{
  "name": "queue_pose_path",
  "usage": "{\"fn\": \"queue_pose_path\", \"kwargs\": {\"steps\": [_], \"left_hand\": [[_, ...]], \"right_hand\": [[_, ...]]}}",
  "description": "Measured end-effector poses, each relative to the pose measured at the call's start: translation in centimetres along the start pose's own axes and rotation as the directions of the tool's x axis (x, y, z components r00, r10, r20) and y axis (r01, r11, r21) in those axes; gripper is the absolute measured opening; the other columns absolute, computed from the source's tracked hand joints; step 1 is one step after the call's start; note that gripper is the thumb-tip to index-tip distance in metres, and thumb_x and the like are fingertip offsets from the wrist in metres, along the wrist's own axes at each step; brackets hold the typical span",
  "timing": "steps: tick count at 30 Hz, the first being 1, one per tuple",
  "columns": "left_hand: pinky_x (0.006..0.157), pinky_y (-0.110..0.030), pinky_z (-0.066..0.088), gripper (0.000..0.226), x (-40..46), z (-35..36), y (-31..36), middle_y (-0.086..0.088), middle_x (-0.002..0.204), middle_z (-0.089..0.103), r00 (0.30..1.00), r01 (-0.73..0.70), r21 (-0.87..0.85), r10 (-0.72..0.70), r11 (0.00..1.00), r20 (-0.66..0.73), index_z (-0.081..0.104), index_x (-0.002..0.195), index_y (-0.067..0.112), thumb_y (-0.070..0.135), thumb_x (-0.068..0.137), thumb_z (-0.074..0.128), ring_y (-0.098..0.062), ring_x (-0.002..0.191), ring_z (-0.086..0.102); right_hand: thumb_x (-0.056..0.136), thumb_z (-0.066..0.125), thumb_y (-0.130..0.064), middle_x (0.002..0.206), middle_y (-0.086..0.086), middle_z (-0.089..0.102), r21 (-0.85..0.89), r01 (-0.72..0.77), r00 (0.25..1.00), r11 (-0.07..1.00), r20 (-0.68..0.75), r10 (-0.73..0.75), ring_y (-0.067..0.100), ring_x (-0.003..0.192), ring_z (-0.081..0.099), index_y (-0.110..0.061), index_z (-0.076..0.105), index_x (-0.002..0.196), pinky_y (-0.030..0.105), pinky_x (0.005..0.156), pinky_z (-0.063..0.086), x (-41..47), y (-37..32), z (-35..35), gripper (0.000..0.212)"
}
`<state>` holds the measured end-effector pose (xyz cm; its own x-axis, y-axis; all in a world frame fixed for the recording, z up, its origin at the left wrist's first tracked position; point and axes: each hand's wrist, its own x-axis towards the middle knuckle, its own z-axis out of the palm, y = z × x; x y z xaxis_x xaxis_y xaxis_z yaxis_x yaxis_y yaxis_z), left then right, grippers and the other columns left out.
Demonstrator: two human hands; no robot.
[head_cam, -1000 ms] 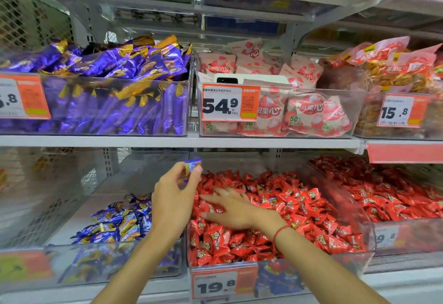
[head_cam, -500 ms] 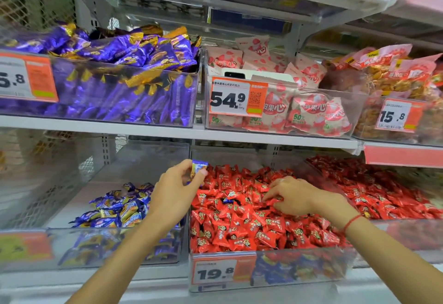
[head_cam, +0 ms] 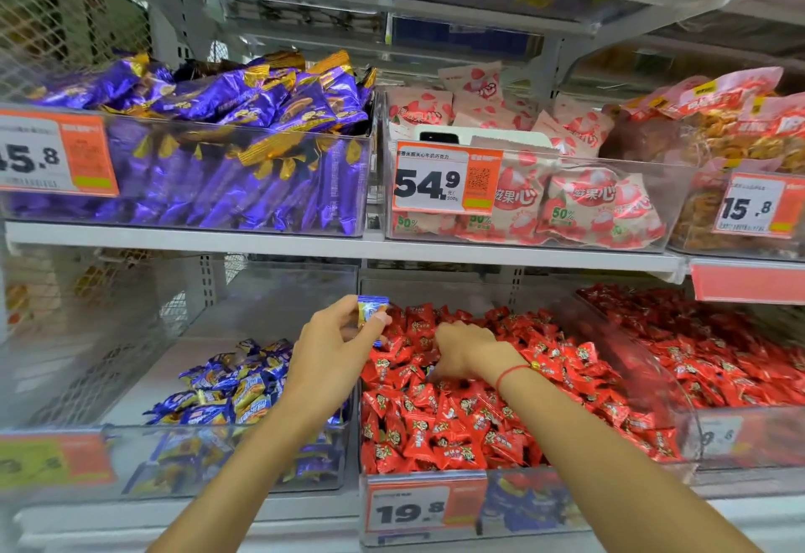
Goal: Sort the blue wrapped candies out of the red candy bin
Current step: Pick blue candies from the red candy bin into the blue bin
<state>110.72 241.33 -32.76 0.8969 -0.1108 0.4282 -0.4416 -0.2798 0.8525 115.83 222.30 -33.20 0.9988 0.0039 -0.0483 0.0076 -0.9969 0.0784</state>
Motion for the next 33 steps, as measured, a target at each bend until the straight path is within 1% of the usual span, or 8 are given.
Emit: {"fn": "queue_pose_path", "kwargs": {"steps": [3,8,11,15,18,23,30,33], "left_hand": [[0.084,-0.052,0.054,0.034,0.0,-0.1,0.3,0.005,0.093,0.072,0.999,0.021,0.003,-0.021,1.000,0.042,0.061,0.086,0.023,0.056,0.083,0.057,-0.016,0.084,0.067],[0.090,-0.055,0.050,0.044,0.5,-0.4,0.6,-0.006,0.099,0.072,0.991,0.063,0.024,-0.065,0.998,0.117,0.036,0.067,0.020,0.058,0.083,0.052,-0.021,0.092,0.063],[0.091,-0.053,0.049,0.041,0.4,0.0,1.0,0.000,0.100,0.073,0.990,0.035,0.058,-0.042,0.998,0.134,0.034,0.068,0.019,0.046,0.092,0.053,-0.024,0.104,0.064],[0.082,-0.042,0.052,0.037,0.1,1.2,1.3,0.010,0.079,0.069,0.984,-0.016,0.047,0.007,0.999,0.178,0.049,0.067,0.016,0.038,0.097,0.052,-0.014,0.083,0.064],[0.075,-0.032,0.050,0.037,-0.6,2.0,2.1,0.022,0.059,0.060,0.982,-0.042,0.005,0.040,0.999,0.185,0.060,0.057,0.029,0.034,0.094,0.059,0.007,0.064,0.057],[0.076,-0.033,0.056,0.019,-0.7,1.6,2.4,0.026,0.067,0.068,1.000,0.010,-0.056,-0.009,0.998,0.018,0.069,0.064,0.048,0.040,0.079,0.076,0.008,0.073,0.067],[0.083,-0.043,0.057,0.027,-0.2,0.3,1.9,0.003,0.086,0.074,0.997,0.078,-0.054,-0.079,0.995,-0.019,0.067,0.086,0.030,0.035,0.067,0.085,-0.014,0.081,0.072],[0.084,-0.042,0.056,0.021,0.3,-1.4,1.0,0.011,0.086,0.071,0.993,0.076,0.097,-0.067,0.992,-0.098,0.063,0.083,0.035,0.034,0.074,0.081,-0.008,0.082,0.068]], "right_hand": [[0.085,0.068,-0.034,0.128,0.009,0.058,0.080,0.029,0.999,0.996,0.017,-0.030,0.029,0.115,0.057,-0.011,0.055,0.126,0.037,0.093,0.047,0.0,0.3,-0.4,0.048],[0.089,0.067,-0.029,0.118,0.001,0.068,0.478,0.151,0.986,0.865,-0.136,-0.097,0.023,0.109,0.064,-0.019,0.070,0.114,0.033,0.092,0.050,-3.2,3.0,-0.1,0.027],[0.089,0.067,-0.023,0.090,-0.004,0.075,0.769,0.234,0.954,0.594,-0.300,0.012,0.009,0.084,0.071,-0.019,0.073,0.107,0.015,0.071,0.049,-6.1,3.2,-0.4,0.019],[0.088,0.068,-0.022,0.085,-0.003,0.075,0.982,0.173,0.983,0.074,-0.177,0.047,0.003,0.079,0.070,-0.018,0.071,0.106,0.012,0.063,0.048,-9.0,2.1,-1.3,0.019],[0.087,0.068,-0.019,0.093,0.005,0.075,0.986,0.156,0.988,-0.061,-0.156,0.008,0.011,0.084,0.072,-0.011,0.069,0.108,0.016,0.066,0.053,-9.7,0.9,-1.9,0.022],[0.090,0.064,-0.020,0.104,0.003,0.074,0.983,0.171,0.983,-0.067,-0.175,-0.054,0.014,0.093,0.071,-0.013,0.069,0.112,0.018,0.071,0.054,-9.7,0.2,-2.4,0.023],[0.088,0.067,-0.026,0.090,0.002,0.074,0.985,0.168,0.986,0.043,-0.168,-0.011,0.010,0.077,0.069,-0.017,0.073,0.099,0.023,0.068,0.055,-8.8,0.5,-2.0,0.016],[0.090,0.065,-0.029,0.093,0.004,0.073,0.818,0.124,0.929,0.561,-0.294,0.224,0.014,0.077,0.066,-0.028,0.073,0.098,0.028,0.067,0.051,-7.4,3.1,-1.3,0.011]]}}
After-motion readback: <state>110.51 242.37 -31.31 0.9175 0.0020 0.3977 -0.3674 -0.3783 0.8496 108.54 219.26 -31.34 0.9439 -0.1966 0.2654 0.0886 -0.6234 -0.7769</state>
